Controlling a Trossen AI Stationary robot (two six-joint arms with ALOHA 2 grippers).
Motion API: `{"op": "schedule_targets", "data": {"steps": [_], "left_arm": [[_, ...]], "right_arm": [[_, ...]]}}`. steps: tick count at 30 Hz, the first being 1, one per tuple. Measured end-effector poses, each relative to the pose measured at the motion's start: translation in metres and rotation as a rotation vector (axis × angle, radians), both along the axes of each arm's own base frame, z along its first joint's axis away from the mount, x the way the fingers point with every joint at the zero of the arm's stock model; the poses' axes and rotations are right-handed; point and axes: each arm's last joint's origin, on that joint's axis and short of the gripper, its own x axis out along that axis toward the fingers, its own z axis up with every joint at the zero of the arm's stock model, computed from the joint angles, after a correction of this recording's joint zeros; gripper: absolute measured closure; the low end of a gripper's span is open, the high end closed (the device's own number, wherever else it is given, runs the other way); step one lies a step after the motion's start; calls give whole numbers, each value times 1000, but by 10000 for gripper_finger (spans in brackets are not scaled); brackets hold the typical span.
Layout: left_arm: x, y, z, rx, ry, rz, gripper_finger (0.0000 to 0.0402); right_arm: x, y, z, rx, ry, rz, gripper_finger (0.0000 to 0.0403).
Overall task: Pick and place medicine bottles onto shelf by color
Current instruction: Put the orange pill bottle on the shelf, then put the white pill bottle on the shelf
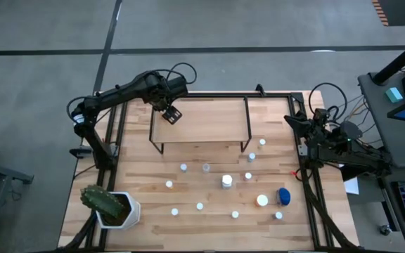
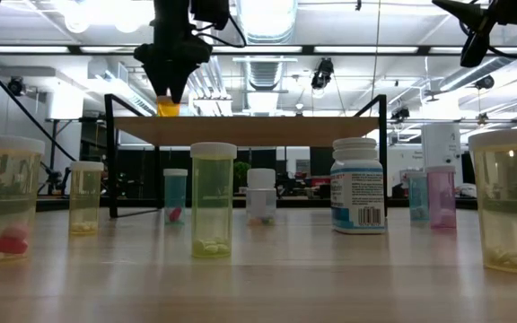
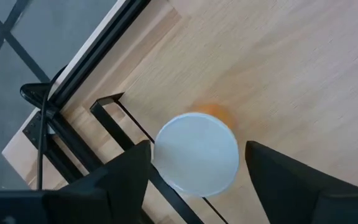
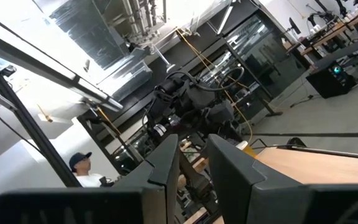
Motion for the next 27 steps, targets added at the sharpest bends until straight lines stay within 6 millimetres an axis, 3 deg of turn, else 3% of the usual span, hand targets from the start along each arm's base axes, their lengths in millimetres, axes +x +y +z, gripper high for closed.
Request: {"op": "schedule_targets", "data": {"steps": [6,12,15,19,23,27], "left_arm": [[-3,-1,11,30,-18,-35,137],[-20,-16,59,61,-210,-52,136],[-27,-40,90,59,-459,-59,136],[-28,-87,124,75,-826,-184,137],[-28,-135,143,82,-1070,-342,137],[-30,-172,146,67,-1173,-499,137]], "right_arm": [[0,0,0,4,-1,3,326],[0,0,-1,1,5,8,326],[0,0,-1,2,8,2,326],[1,-1,0,-46,31,-56,326],[5,-3,0,-49,43,-76,326],[12,-4,7,-84,-6,-88,326]]}}
